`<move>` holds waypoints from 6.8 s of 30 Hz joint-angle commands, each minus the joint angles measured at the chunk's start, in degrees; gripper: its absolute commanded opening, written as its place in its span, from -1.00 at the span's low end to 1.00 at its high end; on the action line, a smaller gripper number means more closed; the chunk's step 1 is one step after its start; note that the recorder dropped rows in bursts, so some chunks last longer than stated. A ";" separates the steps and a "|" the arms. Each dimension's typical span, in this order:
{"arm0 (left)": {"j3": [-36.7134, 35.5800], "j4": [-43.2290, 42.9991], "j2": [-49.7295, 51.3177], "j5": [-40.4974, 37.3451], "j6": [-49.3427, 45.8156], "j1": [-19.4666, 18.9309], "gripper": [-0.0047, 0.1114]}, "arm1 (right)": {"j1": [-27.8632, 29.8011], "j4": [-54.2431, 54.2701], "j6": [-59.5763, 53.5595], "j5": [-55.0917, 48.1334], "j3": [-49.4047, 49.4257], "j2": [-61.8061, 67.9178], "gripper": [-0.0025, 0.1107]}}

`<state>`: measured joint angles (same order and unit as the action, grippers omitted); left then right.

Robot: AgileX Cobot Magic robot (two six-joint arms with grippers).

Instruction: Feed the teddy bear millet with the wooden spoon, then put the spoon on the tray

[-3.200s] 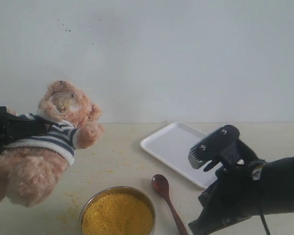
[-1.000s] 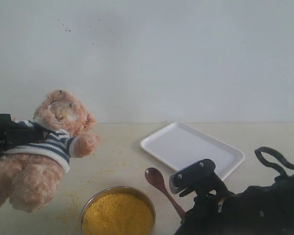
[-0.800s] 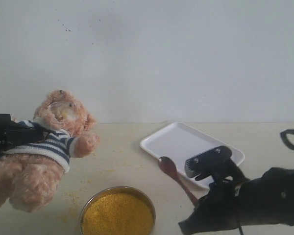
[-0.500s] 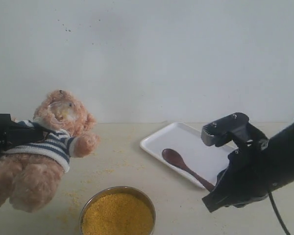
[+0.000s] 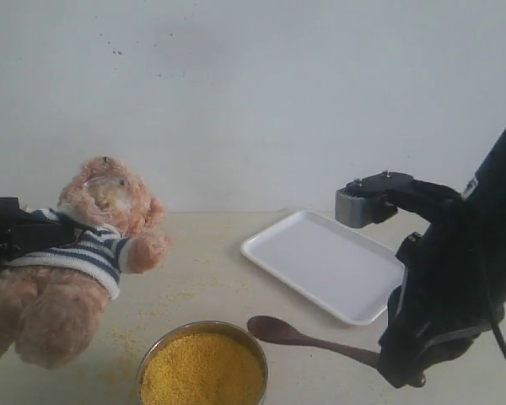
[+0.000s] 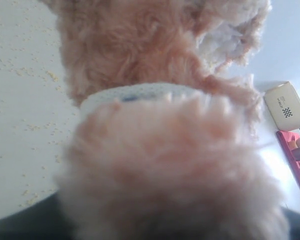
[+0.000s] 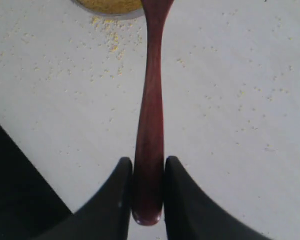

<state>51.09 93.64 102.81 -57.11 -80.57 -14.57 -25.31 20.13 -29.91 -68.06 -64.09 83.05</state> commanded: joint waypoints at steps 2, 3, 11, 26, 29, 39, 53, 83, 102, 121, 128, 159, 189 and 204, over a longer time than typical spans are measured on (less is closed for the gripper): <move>-0.06 0.36 -0.19 1.21 -0.28 -0.17 -0.85 | -8.41 -6.15 3.18 -1.64 -1.05 -0.63 -0.96; -0.06 0.36 -0.19 2.06 -0.28 -0.17 -0.85 | -12.69 -12.62 6.71 -0.27 -2.28 -0.25 -0.96; -0.06 0.23 -0.19 1.70 -0.28 -0.17 -0.85 | -33.07 -49.69 17.61 -1.91 -13.31 11.96 -0.96; -0.06 1.30 -0.19 1.55 -0.28 -0.17 -0.85 | -39.89 -57.93 18.16 -1.91 -13.20 22.18 -0.96; -0.06 1.24 -0.19 1.65 -0.28 -0.17 -0.85 | -39.78 -55.96 18.27 -1.91 -13.20 22.18 -0.96; -0.06 1.24 -0.19 0.60 -0.28 -0.17 -0.85 | -38.19 -55.01 19.41 -1.91 -13.20 22.18 -0.96; -0.06 1.24 -0.19 -0.49 0.00 -0.17 -0.85 | -28.79 -37.73 14.25 4.96 -13.20 18.87 -0.96; -5.91 -2.85 -0.19 -1.77 7.81 -0.17 -0.85 | -13.01 -14.76 1.88 1.66 -13.20 10.73 -0.96; -15.46 -6.76 -11.66 -3.64 10.49 -0.17 -0.85 | -12.91 -14.65 -1.26 -1.91 -13.20 10.12 -0.96; -22.87 -15.09 -17.52 6.32 17.49 -0.17 -0.85 | -12.91 -14.53 2.83 1.98 -13.20 10.12 -0.96; -24.75 -11.95 -17.52 6.31 17.60 -0.17 -0.85 | -12.91 -14.05 2.83 3.59 -13.20 10.12 -0.96; -24.75 -9.05 -17.52 4.62 17.21 -0.17 -0.85 | -26.29 -24.48 6.15 22.91 -13.20 10.23 -0.96; -24.75 -9.05 -17.52 2.56 16.51 -0.17 -0.85 | -35.97 -56.09 25.70 18.42 -11.85 14.38 -0.96; -24.75 -8.72 -17.52 2.55 16.00 -0.17 -0.85 | -35.97 -81.54 55.67 36.73 3.65 14.38 -0.96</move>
<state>26.50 83.78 85.97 -52.77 -64.11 -14.68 -61.17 -56.17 20.36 -32.48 -61.43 97.53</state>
